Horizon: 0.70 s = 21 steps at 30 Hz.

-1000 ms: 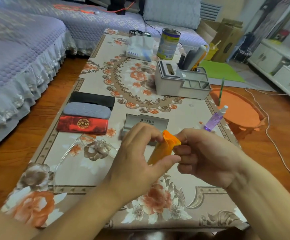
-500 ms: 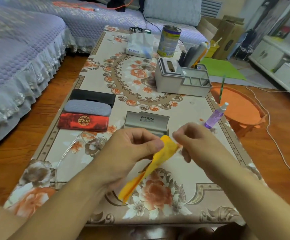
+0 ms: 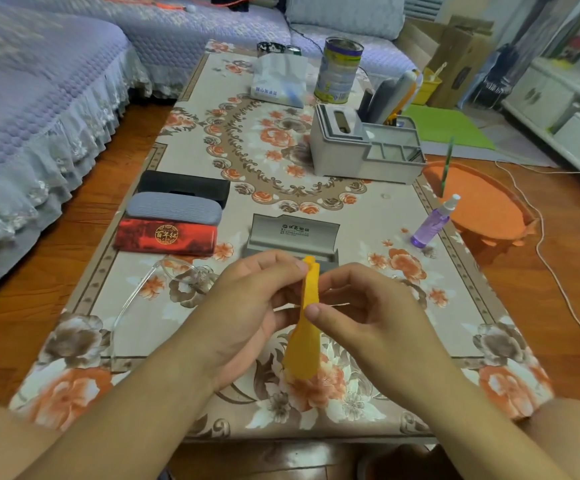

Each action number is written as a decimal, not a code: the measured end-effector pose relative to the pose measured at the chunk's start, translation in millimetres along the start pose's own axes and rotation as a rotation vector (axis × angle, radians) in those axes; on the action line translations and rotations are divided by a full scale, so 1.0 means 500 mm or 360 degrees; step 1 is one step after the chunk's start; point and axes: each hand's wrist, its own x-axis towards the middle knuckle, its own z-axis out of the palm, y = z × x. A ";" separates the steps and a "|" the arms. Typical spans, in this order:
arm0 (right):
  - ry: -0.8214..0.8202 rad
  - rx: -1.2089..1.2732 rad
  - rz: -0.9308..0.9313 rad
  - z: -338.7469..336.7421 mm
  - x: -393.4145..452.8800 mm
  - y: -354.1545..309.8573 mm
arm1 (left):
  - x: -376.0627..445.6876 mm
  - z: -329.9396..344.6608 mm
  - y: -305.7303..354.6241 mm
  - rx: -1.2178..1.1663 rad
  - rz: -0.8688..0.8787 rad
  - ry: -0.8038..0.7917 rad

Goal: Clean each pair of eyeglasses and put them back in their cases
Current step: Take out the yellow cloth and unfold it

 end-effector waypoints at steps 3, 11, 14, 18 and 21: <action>-0.0010 -0.0033 -0.0012 -0.001 0.003 0.003 | 0.000 -0.005 0.001 0.0054 -0.0012 -0.0015; 0.0011 0.0060 0.0096 -0.016 0.017 0.012 | 0.001 -0.002 -0.014 0.0319 0.0088 -0.0101; -0.0063 0.0309 0.0174 -0.053 0.023 0.028 | 0.013 -0.019 -0.007 0.0266 0.0020 0.0034; 0.0181 0.0147 0.0339 -0.114 0.061 0.057 | 0.035 -0.052 0.037 0.0832 0.0283 0.0342; 0.0438 -0.0091 0.0274 -0.148 0.100 0.040 | 0.068 -0.052 0.100 0.1160 0.0603 0.0522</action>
